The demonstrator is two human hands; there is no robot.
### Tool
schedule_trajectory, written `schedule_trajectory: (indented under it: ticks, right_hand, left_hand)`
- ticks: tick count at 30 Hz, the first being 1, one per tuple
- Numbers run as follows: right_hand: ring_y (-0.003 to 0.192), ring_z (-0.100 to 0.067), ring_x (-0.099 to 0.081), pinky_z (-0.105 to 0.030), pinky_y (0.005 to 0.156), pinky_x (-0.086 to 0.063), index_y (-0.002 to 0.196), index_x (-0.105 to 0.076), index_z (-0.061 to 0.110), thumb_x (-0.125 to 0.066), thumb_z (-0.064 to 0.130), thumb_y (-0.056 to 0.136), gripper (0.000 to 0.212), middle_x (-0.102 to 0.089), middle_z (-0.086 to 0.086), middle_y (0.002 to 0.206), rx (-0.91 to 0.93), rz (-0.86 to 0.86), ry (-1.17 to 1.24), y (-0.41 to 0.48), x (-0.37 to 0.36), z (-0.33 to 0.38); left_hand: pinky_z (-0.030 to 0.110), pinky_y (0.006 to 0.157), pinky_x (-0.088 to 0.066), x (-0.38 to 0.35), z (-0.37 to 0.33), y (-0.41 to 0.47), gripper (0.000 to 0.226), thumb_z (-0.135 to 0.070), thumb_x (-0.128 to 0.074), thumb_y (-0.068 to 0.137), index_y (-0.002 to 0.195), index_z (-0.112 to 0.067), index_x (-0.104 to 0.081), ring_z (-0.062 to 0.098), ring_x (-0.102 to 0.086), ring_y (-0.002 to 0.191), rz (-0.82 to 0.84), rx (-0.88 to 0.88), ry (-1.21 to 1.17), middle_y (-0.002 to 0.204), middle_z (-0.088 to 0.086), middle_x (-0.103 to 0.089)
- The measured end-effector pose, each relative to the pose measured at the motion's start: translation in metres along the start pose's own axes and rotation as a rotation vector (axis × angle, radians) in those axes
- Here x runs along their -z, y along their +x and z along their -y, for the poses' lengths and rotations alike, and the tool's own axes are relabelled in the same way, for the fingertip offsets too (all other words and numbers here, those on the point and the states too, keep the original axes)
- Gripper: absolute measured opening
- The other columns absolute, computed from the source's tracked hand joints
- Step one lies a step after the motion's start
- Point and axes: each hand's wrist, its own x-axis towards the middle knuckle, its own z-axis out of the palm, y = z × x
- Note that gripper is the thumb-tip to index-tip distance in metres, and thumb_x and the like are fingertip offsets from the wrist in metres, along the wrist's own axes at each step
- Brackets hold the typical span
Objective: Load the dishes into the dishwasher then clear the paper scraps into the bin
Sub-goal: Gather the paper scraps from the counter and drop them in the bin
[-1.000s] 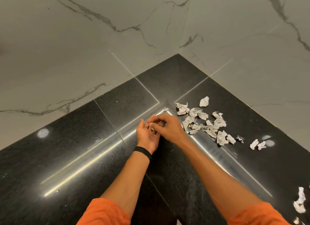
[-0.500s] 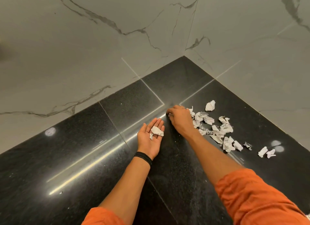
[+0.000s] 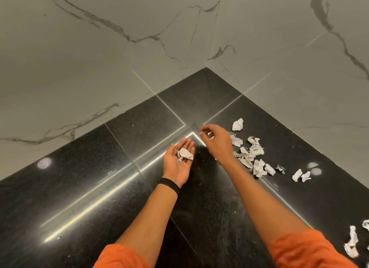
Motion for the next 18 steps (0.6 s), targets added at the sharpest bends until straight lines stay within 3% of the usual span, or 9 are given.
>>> schedule_trajectory:
  ticks: [4, 8, 11, 14, 18]
  right_hand:
    - [0.108, -0.03, -0.059, -0.042, 0.088, -0.048, 0.115, -0.073, 0.025, -0.067, 0.037, 0.091, 0.028, -0.073, 0.0, 0.111, -0.011, 0.075, -0.417, 0.034, 0.011, -0.03]
    - [0.109, -0.031, -0.057, -0.041, 0.088, -0.044, 0.111, -0.074, 0.026, -0.068, 0.039, 0.086, 0.029, -0.072, 0.0, 0.108, 0.022, 0.147, -0.549, 0.044, 0.001, -0.032]
    - [0.108, -0.028, -0.055, -0.04, 0.088, -0.045, 0.107, -0.074, 0.028, -0.069, 0.038, 0.083, 0.026, -0.072, 0.004, 0.106, -0.036, 0.118, -0.417, 0.042, -0.004, -0.03]
    - [0.109, -0.021, -0.056, -0.037, 0.088, -0.049, 0.106, -0.074, 0.032, -0.071, 0.043, 0.08, 0.028, -0.07, 0.015, 0.103, -0.108, 0.04, -0.099, 0.03, 0.001, -0.027]
    - [0.099, -0.006, -0.062, -0.028, 0.088, -0.05, 0.103, -0.073, 0.031, -0.077, 0.039, 0.084, 0.021, -0.07, 0.015, 0.101, -0.032, 0.009, 0.23, -0.007, 0.016, -0.002]
  left_hand:
    - [0.039, 0.105, -0.048, 0.005, -0.002, -0.003, 0.047, -0.033, -0.037, 0.109, 0.118, 0.003, -0.067, 0.031, -0.063, 0.121, -0.017, 0.005, 0.013, 0.124, 0.02, -0.07]
    - [0.039, 0.106, -0.048, 0.007, 0.0, -0.003, 0.046, -0.033, -0.039, 0.108, 0.12, 0.003, -0.066, 0.031, -0.064, 0.121, -0.03, 0.005, 0.041, 0.123, 0.02, -0.07]
    - [0.039, 0.106, -0.047, 0.008, 0.001, -0.004, 0.046, -0.034, -0.04, 0.108, 0.121, 0.002, -0.066, 0.031, -0.064, 0.12, -0.031, 0.008, 0.067, 0.122, 0.02, -0.071]
    - [0.039, 0.107, -0.047, 0.008, 0.001, -0.005, 0.045, -0.034, -0.04, 0.108, 0.121, 0.001, -0.066, 0.031, -0.064, 0.12, -0.037, 0.005, 0.084, 0.123, 0.019, -0.07]
    - [0.038, 0.102, -0.048, 0.002, 0.005, -0.008, 0.045, -0.035, -0.04, 0.108, 0.123, -0.001, -0.064, 0.029, -0.063, 0.116, -0.031, 0.0, 0.093, 0.127, 0.02, -0.067]
